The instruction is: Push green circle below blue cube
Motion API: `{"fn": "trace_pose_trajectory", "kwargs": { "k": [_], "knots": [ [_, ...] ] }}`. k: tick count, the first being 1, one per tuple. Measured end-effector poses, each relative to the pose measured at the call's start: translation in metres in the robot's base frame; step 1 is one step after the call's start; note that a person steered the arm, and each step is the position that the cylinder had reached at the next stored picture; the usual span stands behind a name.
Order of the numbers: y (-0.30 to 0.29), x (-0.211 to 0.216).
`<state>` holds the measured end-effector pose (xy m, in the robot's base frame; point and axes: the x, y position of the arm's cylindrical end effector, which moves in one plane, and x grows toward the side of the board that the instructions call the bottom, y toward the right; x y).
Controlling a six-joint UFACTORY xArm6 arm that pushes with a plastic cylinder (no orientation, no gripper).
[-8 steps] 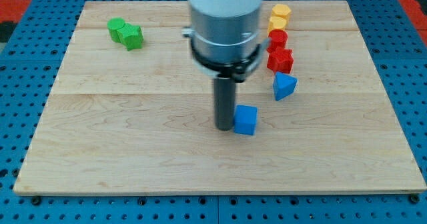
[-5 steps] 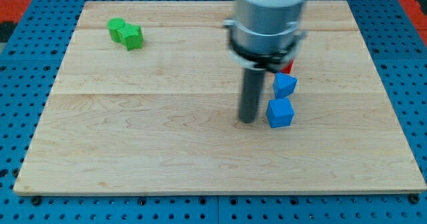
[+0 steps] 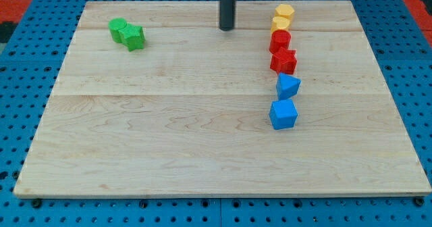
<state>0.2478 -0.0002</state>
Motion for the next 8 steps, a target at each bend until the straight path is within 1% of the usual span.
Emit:
{"fn": "trace_pose_trajectory", "kwargs": {
  "k": [1,4,5,6,7,8],
  "knots": [
    [-0.080,-0.010],
    [-0.257,-0.005],
    [-0.279,-0.006],
    [-0.280,-0.045],
    [-0.266,-0.020],
    [-0.209,0.028]
  ]
}}
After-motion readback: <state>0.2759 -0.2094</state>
